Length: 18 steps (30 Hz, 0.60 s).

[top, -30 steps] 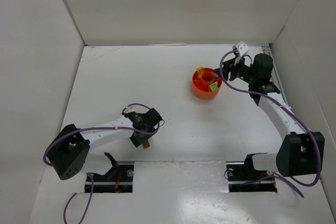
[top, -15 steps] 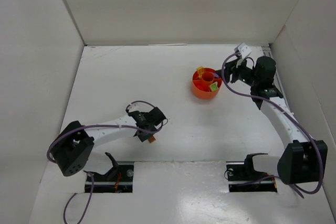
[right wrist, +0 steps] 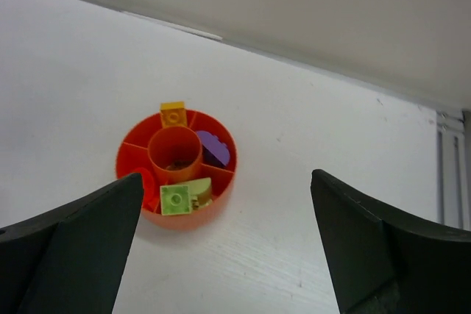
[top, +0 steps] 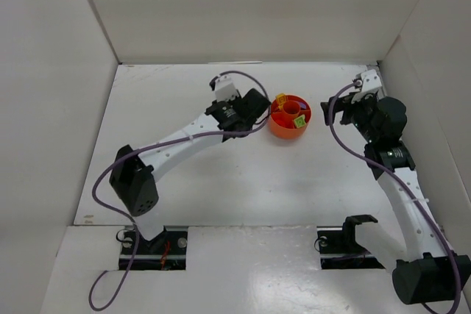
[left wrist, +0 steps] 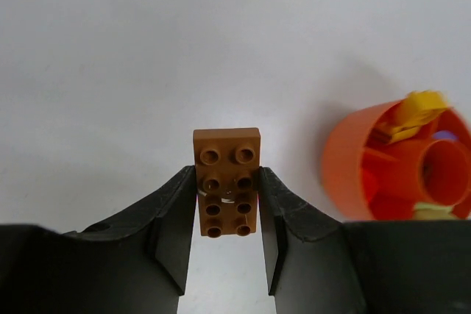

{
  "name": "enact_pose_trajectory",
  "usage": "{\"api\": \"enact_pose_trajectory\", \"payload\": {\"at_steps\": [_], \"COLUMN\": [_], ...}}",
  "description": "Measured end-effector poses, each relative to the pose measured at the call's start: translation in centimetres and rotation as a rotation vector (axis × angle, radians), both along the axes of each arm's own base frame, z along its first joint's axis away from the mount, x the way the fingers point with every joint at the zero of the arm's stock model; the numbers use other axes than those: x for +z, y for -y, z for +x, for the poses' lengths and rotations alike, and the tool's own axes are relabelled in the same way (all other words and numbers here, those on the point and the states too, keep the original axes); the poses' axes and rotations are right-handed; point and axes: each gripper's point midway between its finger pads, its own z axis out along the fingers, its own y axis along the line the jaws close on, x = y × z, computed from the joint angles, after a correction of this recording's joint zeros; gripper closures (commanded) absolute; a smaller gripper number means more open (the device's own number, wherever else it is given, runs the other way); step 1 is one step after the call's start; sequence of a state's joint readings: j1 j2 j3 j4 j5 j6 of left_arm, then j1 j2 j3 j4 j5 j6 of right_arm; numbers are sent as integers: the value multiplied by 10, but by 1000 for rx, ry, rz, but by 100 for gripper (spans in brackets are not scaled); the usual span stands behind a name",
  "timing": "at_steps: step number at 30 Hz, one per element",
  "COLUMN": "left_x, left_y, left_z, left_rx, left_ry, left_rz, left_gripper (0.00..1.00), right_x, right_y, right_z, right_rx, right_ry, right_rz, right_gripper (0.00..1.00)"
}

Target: Sort the legos into containers by color

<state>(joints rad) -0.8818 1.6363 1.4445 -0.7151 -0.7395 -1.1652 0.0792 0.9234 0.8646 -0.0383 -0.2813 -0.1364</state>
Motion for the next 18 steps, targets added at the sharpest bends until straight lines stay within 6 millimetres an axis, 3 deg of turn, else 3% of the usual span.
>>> {"api": "enact_pose_trajectory", "payload": {"at_steps": [3,7,11,18], "left_x": [33,59,67,60], "left_y": [27,64,95,142], "left_z": [35,70,92,118], "left_rx": [-60,-165,-281,-417], "left_ry": [93,185,251,324], "left_rz": [51,107,162,247], "left_gripper": [77,77,76,75], "right_x": [-13,-50,-80,-92], "right_y": [26,68,95,102], "right_z": [-3,-10,-21,-29], "right_rx": [-145,-354,-477,-518], "right_ry": [-68,-226,-353,-408], "right_rz": [12,7,-3,-3], "right_gripper": [0,0,0,0]}}
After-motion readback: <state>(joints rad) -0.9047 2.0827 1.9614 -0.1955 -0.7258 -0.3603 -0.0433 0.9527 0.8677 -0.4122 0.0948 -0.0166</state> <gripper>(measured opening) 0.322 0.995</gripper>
